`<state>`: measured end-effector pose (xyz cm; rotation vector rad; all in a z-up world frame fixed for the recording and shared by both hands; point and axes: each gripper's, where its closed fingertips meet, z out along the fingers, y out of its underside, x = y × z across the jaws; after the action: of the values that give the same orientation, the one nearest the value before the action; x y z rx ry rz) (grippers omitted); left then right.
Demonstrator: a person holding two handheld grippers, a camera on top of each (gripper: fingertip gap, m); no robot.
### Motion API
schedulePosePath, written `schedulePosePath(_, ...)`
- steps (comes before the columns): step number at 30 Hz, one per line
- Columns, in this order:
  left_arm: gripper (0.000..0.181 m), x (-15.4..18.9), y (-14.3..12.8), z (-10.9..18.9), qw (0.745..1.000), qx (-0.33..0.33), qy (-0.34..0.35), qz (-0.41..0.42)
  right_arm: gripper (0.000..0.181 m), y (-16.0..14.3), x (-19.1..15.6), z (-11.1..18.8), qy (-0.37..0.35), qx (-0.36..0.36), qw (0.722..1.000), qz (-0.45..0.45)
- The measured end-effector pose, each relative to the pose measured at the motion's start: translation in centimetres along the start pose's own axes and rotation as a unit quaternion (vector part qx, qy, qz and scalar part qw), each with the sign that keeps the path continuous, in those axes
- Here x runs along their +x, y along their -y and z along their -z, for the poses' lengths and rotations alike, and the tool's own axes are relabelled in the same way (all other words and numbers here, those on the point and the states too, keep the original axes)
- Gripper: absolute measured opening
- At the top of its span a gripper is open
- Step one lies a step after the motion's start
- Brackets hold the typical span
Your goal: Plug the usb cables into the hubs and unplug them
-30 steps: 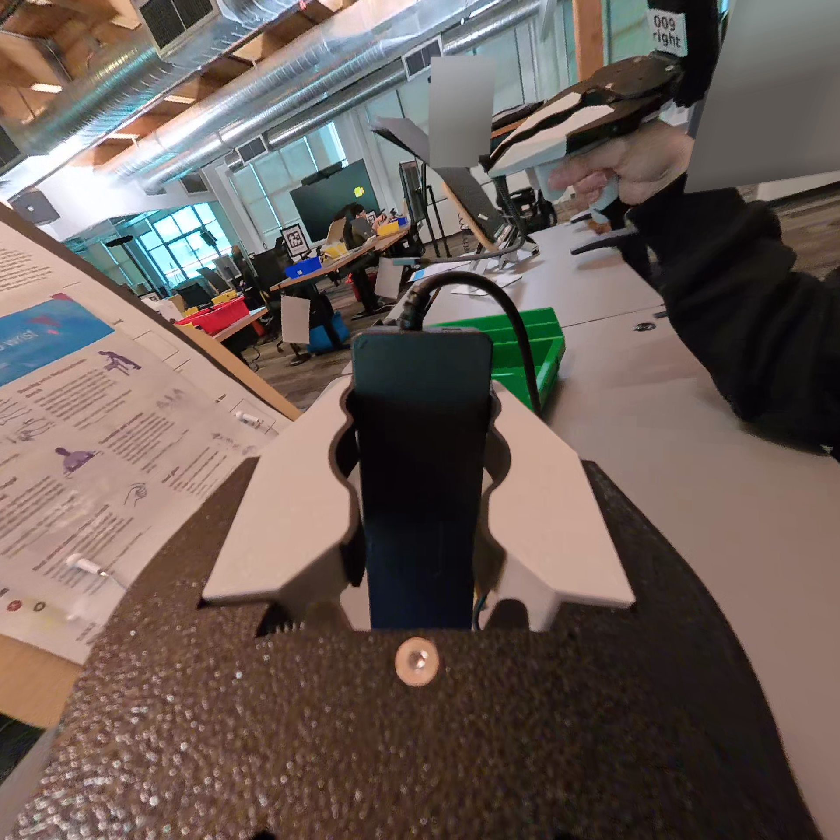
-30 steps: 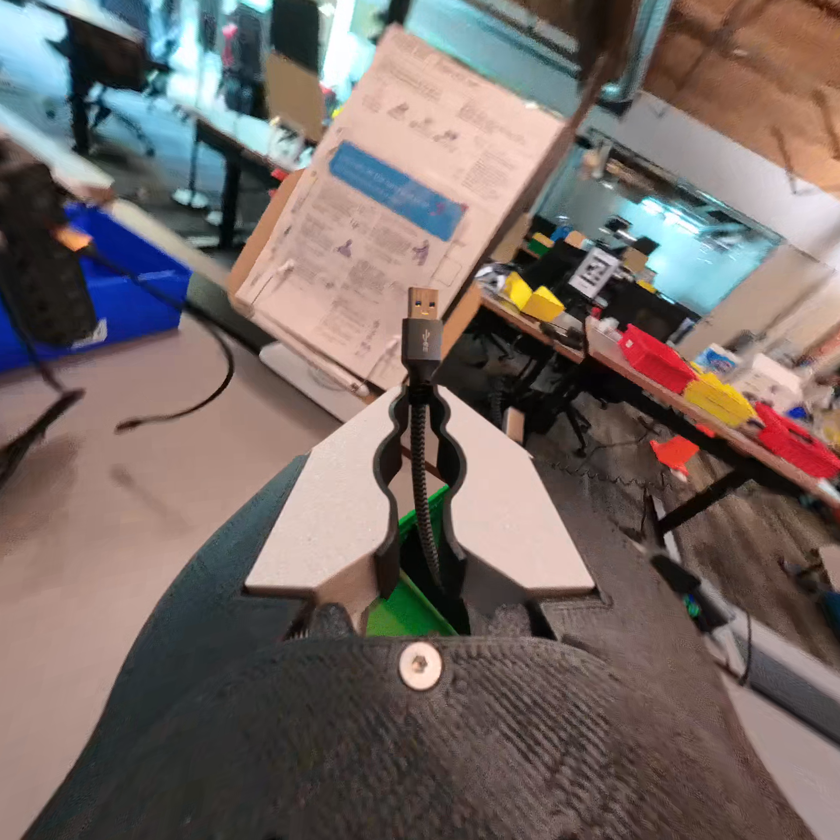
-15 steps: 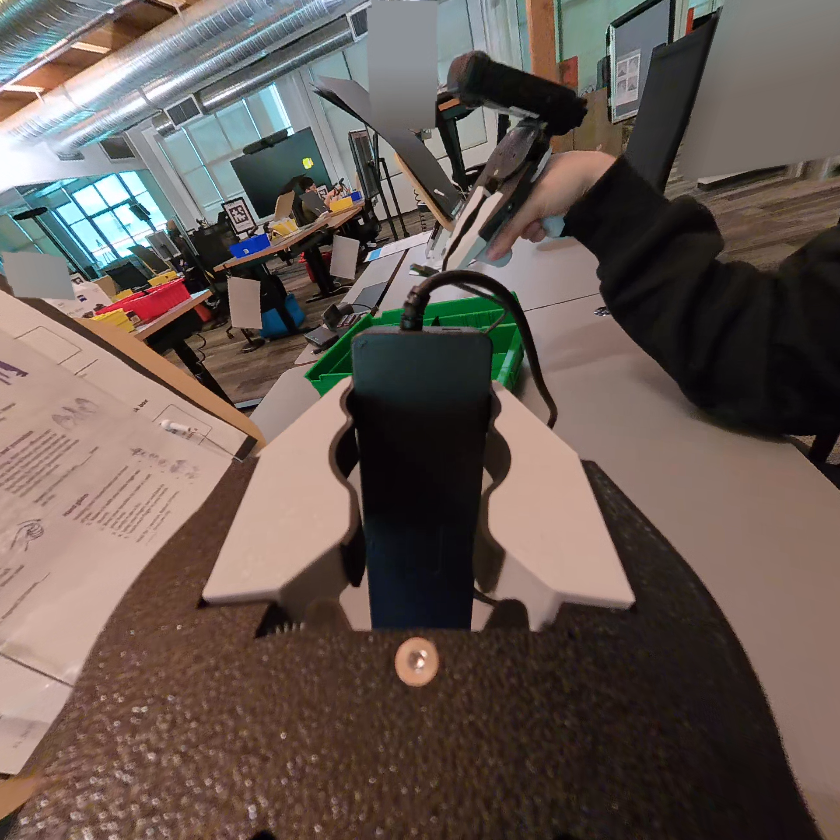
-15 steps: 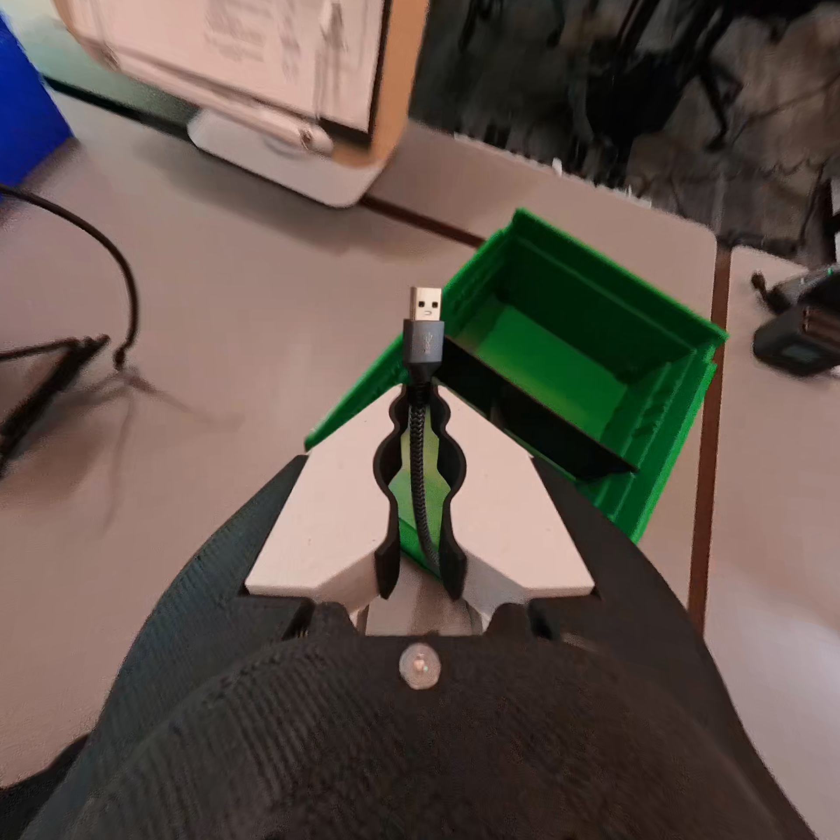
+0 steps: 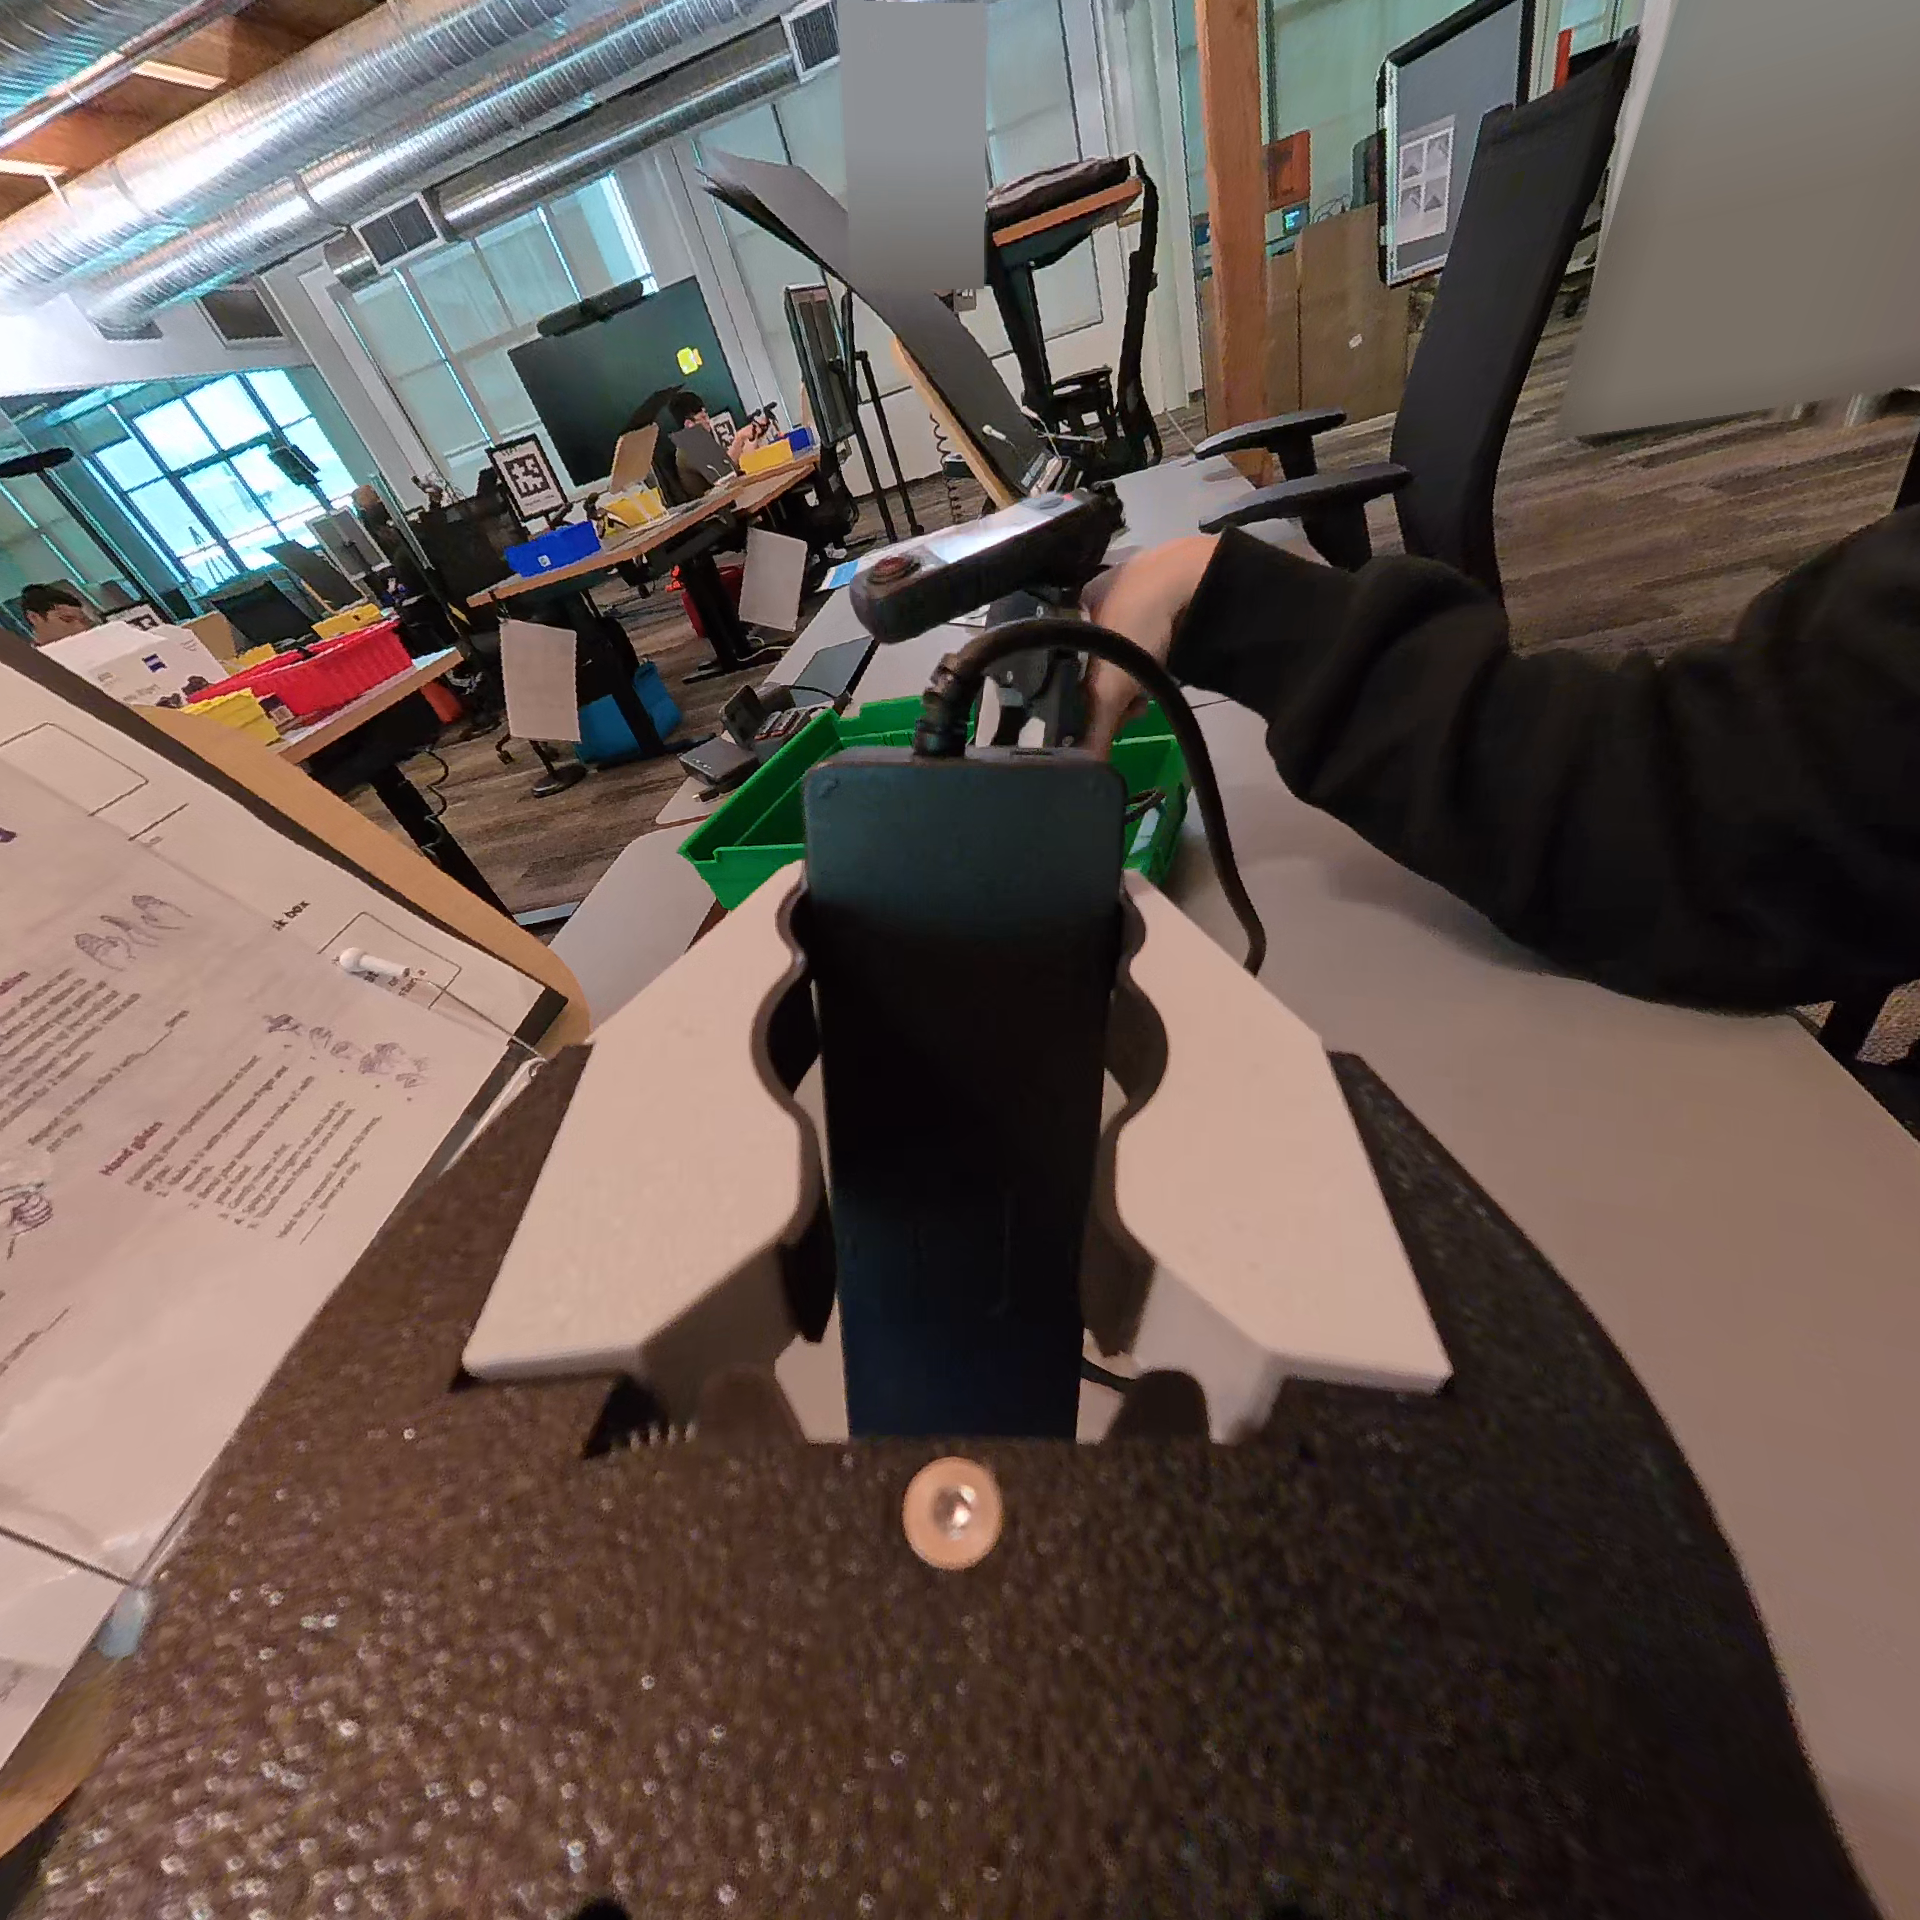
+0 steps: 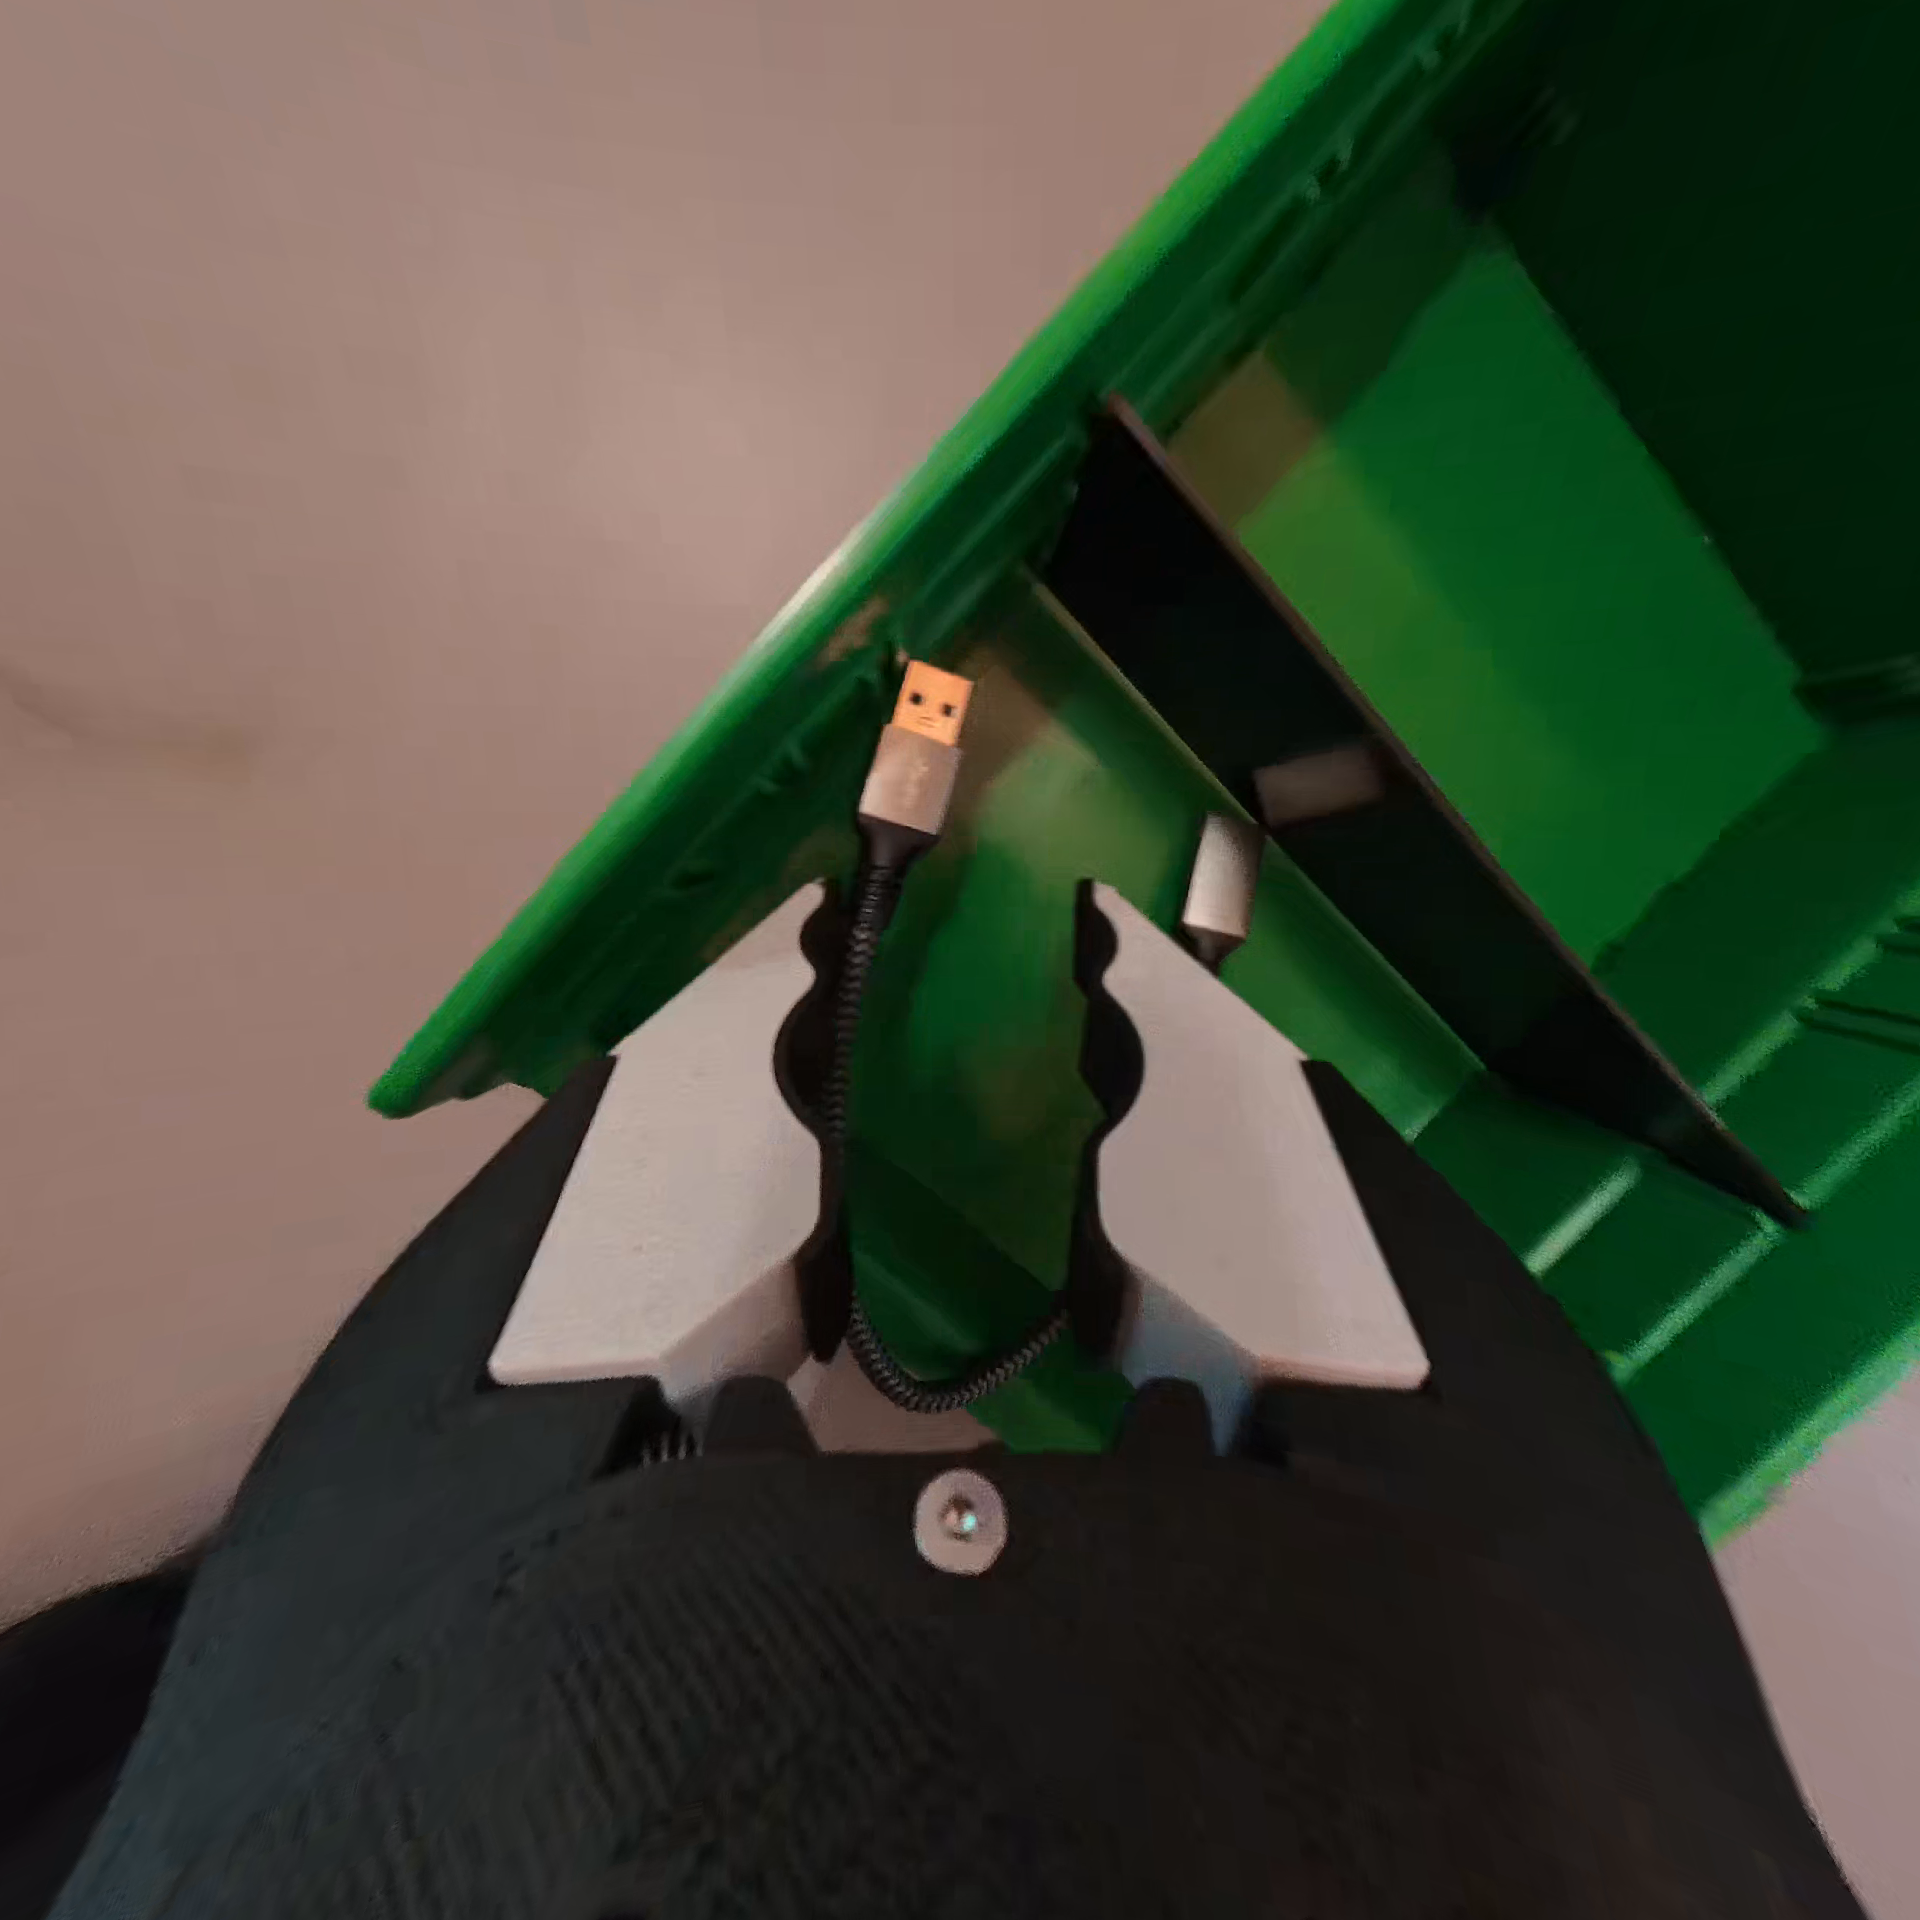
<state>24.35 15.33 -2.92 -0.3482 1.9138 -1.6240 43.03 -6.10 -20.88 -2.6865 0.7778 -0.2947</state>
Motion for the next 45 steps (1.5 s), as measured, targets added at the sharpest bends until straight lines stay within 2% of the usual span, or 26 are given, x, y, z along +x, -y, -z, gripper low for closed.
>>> schedulePosePath(3, 0.052, -0.1, 0.2, 0.1, 1.000, 0.007, 0.001, 0.002, 0.063, 1.2, 1.5, 2.9, -0.073, 0.044, 0.996, -0.001)
schedulePosePath(6, 0.052, -0.2, 0.5, 0.2, 1.000, 0.024, -0.001, 0.013, 0.081, 5.1, 0.7, 8.4, -0.119, 0.175, 0.977, 0.035)
schedulePosePath(8, 0.052, 0.0, 0.9, 0.1, 0.999, 0.041, -0.009, 0.020, 0.079, 9.1, -3.8, 12.5, -0.083, 0.312, 0.936, 0.138)
schedulePosePath(10, 0.052, 0.4, 1.4, 0.0, 0.997, 0.061, -0.024, 0.028, 0.070, 11.9, -11.0, 15.9, 0.016, 0.442, 0.865, 0.238)
schedulePosePath(11, 0.052, 0.6, 1.8, 0.0, 0.996, 0.073, -0.033, 0.032, 0.066, 12.6, -14.4, 17.0, 0.078, 0.476, 0.835, 0.265)
schedulePosePath(12, 0.052, 0.9, 2.0, -0.1, 0.995, 0.082, -0.041, 0.034, 0.062, 13.2, -16.9, 17.6, 0.128, 0.492, 0.816, 0.276)
schedulePosePath(14, 0.053, 1.3, 2.3, -0.1, 0.994, 0.090, -0.051, 0.031, 0.058, 13.8, -20.8, 17.3, 0.196, 0.485, 0.800, 0.295)
schedulePosePath(17, 0.053, 1.6, 2.3, -0.1, 0.994, 0.091, -0.058, 0.021, 0.045, 13.7, -24.0, 16.3, 0.235, 0.473, 0.782, 0.332)
schedulePosePath(22, 0.053, 2.2, 2.4, 0.0, 0.991, 0.106, -0.078, 0.015, 0.026, 14.0, -25.8, 16.5, 0.255, 0.483, 0.766, 0.339)
schedulePosePath(24, 0.053, 2.3, 2.4, -0.1, 0.990, 0.110, -0.083, 0.014, 0.013, 14.2, -25.9, 17.1, 0.268, 0.494, 0.760, 0.326)
schedulePosePath(29, 0.053, 2.5, 2.2, -0.3, 0.990, 0.111, -0.087, 0.008, 0.016, 14.0, -25.8, 16.6, 0.282, 0.476, 0.770, 0.317)
schedulePosePath(33, 0.053, 2.7, 2.1, -0.6, 0.990, 0.109, -0.090, 0.006, 0.037, 14.0, -25.9, 16.0, 0.251, 0.468, 0.780, 0.332)
schedulePosePath(36, 0.053, 2.9, 2.4, -0.7, 0.989, 0.115, -0.093, 0.006, 0.047, 13.8, -26.9, 16.4, 0.265, 0.473, 0.771, 0.335)
schedulePosePath(41, 0.052, 3.0, 3.4, -0.5, 0.986, 0.136, -0.092, 0.009, 0.068, 13.1, -28.2, 14.1, 0.258, 0.434, 0.778, 0.374)
schedulePosePath(43, 0.052, 2.9, 3.4, -0.8, 0.987, 0.132, -0.086, 0.011, 0.069, 13.8, -28.7, 14.0, 0.248, 0.446, 0.778, 0.368)
schedulePosePath(45, 0.053, 2.9, 3.4, -0.9, 0.988, 0.132, -0.086, 0.010, 0.056, 14.3, -29.2, 14.5, 0.255, 0.463, 0.771, 0.355)
